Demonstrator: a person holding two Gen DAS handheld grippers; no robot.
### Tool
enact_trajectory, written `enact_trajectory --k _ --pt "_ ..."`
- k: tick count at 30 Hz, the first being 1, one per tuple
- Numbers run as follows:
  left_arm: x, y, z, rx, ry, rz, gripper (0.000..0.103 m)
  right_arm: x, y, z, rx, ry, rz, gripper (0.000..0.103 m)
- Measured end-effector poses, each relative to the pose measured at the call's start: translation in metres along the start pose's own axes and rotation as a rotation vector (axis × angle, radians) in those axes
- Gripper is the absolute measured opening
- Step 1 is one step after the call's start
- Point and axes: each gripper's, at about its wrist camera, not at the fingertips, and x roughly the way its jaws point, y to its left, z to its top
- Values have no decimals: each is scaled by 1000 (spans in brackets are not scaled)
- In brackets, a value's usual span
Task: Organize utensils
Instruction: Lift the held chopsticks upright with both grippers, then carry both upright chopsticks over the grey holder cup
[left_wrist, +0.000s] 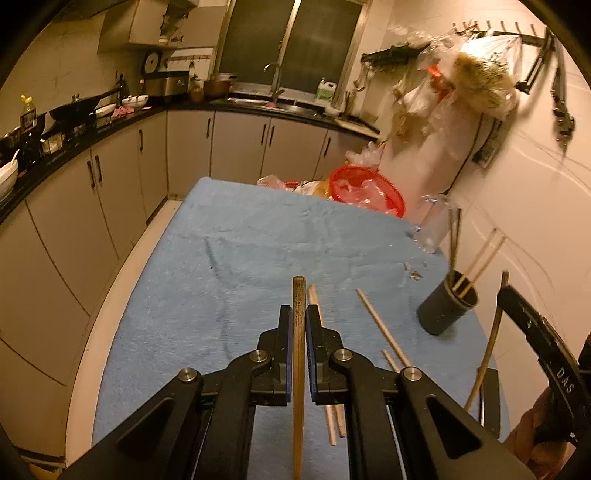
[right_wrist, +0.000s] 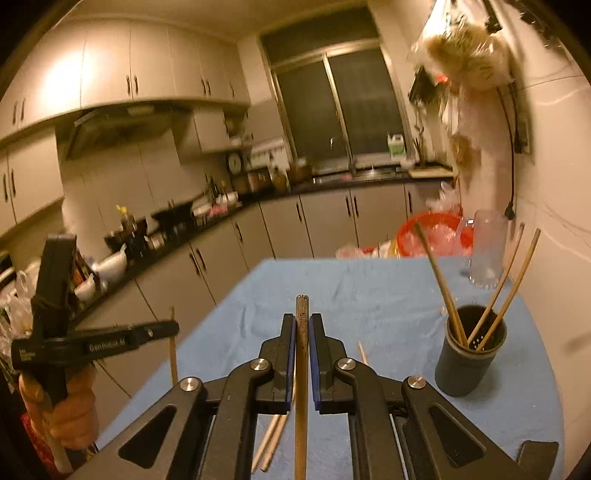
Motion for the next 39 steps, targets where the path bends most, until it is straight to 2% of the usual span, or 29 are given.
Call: enact_trajectory --k 5,9,16,24,34,39 --pt "-8 -6 -1 4 -15 -7 7 -17 8 5 5 -99 -1 8" --pt "-8 -9 -3 8 -22 -7 7 -18 7 -2 0 -133 -5 8" --pt "-9 -13 -6 13 -22 -9 7 -3 9 -19 -11 -138 -39 8" --pt "-16 -17 -3 21 -37 -28 7 -21 4 -8 -6 -183 -38 8" --pt "-31 -25 -1 44 -57 -50 7 -23 -10 -9 47 -165 -29 8" --pt "-39 -27 1 47 -68 -66 7 -29 -16 -9 65 -183 -39 8"
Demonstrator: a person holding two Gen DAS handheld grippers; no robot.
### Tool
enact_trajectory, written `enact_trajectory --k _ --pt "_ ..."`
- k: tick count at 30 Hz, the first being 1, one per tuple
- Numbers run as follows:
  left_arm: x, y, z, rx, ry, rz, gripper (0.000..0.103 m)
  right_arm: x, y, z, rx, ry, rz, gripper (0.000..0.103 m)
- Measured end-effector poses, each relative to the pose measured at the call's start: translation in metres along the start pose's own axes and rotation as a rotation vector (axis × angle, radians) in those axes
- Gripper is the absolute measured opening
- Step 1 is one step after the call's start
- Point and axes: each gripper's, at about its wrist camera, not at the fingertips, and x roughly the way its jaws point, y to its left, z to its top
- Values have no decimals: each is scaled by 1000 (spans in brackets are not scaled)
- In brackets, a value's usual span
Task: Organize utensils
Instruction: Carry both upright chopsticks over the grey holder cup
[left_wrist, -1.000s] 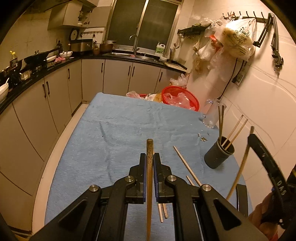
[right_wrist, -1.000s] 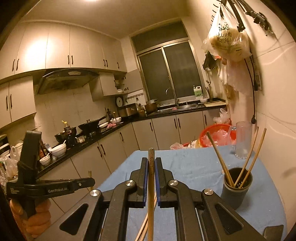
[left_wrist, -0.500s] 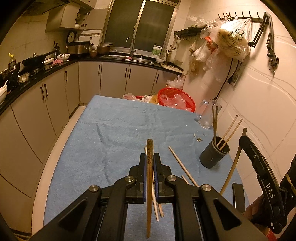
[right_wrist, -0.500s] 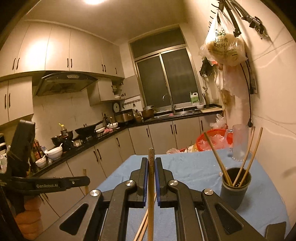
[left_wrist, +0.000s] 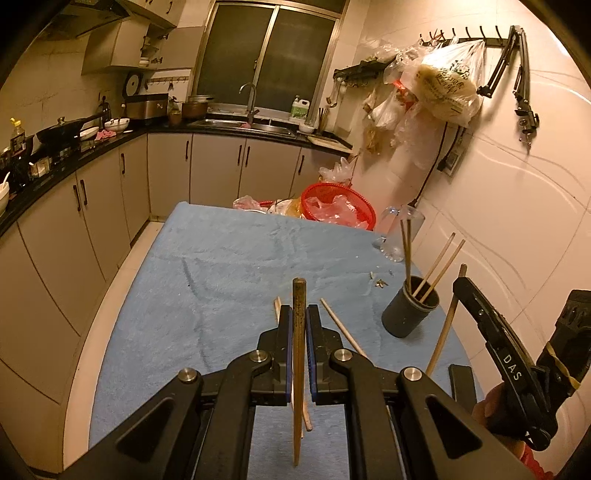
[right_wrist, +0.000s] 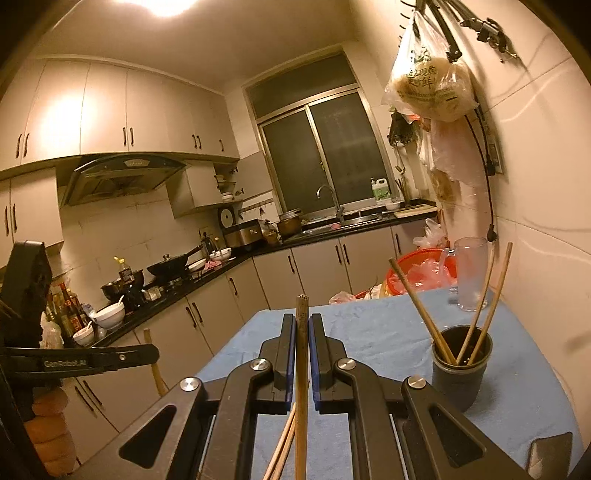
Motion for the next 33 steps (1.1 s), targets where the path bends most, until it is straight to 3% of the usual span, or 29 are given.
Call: enact_trajectory --k 15,33 --pt "-10 -29 19 44 -21 -48 7 -18 -27 18 44 -58 -48 8" --pt "13 -93 60 104 -33 -122 7 -49 -96 68 89 -164 -157 8"
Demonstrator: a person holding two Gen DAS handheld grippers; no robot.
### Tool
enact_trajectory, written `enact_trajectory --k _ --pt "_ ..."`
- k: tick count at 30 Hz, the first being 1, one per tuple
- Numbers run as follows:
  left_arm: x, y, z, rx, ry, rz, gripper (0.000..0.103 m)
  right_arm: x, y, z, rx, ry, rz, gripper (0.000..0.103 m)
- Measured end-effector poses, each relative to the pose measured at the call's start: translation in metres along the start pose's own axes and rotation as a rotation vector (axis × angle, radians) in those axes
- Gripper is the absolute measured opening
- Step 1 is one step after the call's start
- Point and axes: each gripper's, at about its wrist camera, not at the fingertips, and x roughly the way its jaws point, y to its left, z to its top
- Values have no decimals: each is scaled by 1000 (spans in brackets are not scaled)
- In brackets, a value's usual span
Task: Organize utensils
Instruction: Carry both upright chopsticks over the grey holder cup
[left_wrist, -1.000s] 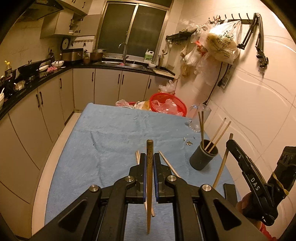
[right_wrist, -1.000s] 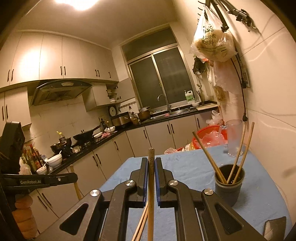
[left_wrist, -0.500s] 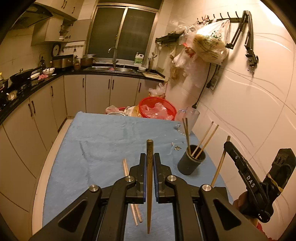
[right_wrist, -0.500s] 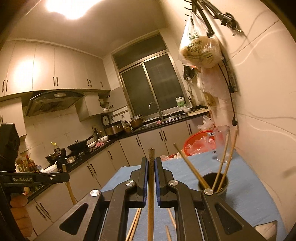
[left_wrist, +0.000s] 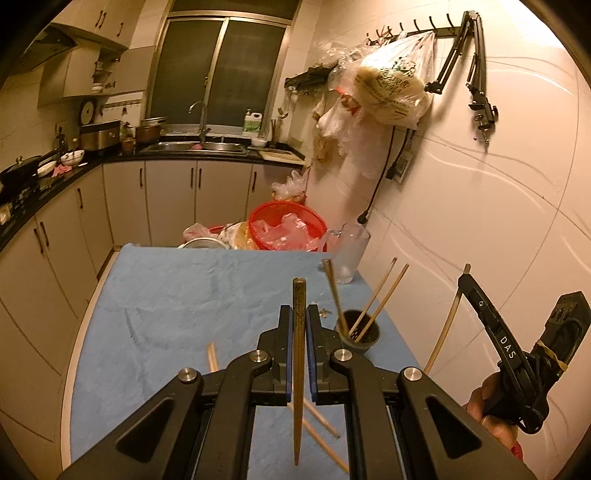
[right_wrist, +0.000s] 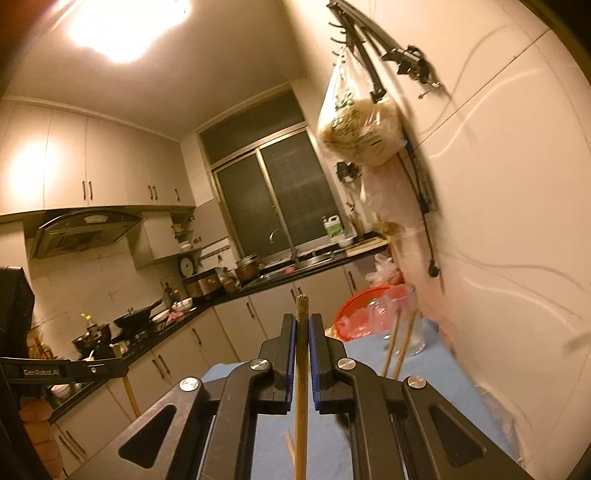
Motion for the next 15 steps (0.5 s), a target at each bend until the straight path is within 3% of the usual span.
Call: enact_trajectory --k 15 --pt "53 -42 62 -28 -62 -76 7 40 -48 49 58 -105 -95 8"
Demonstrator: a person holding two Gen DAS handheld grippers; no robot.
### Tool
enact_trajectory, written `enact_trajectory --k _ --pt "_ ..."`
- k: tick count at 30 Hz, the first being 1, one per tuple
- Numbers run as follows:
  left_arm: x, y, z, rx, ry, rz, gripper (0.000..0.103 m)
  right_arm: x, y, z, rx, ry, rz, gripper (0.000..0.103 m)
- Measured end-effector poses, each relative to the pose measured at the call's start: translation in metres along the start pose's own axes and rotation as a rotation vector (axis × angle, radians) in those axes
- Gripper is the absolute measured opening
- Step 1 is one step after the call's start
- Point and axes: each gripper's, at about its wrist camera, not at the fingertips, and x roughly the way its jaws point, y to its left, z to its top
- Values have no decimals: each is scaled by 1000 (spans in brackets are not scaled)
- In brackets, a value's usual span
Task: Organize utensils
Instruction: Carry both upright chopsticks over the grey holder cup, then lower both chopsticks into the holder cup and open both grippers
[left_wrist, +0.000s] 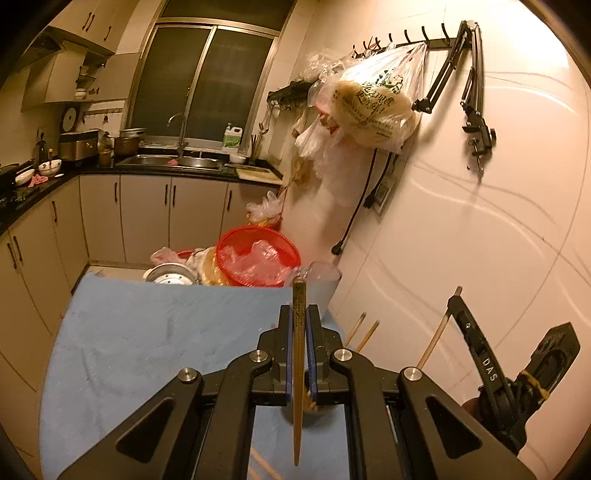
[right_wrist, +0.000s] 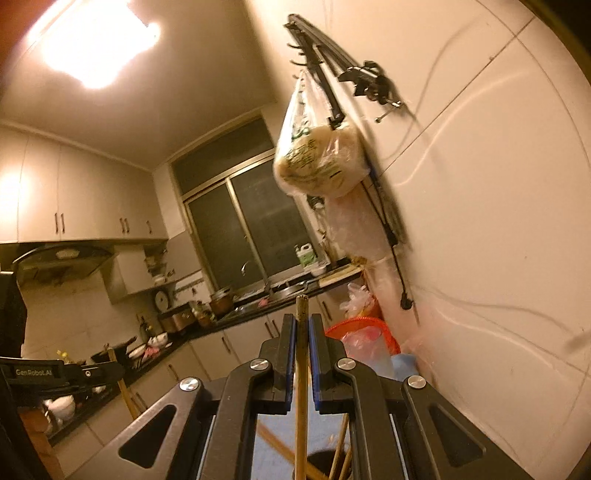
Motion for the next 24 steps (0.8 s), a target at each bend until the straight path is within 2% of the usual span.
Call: enact_trajectory --k 4,9,15,24 --pt "19 -9 10 -2 -40 11 7 21 -7 7 8 -19 -23 8" --pt "53 -13 12 -32 -63 -10 7 46 -18 5 20 -33 -55 8" --pt "88 -11 1 -41 -26 -18 7 72 -28 -11 26 -34 -106 8" --pt "107 -7 -19 -21 -14 -15 7 81 -33 -37 -23 15 -118 8"
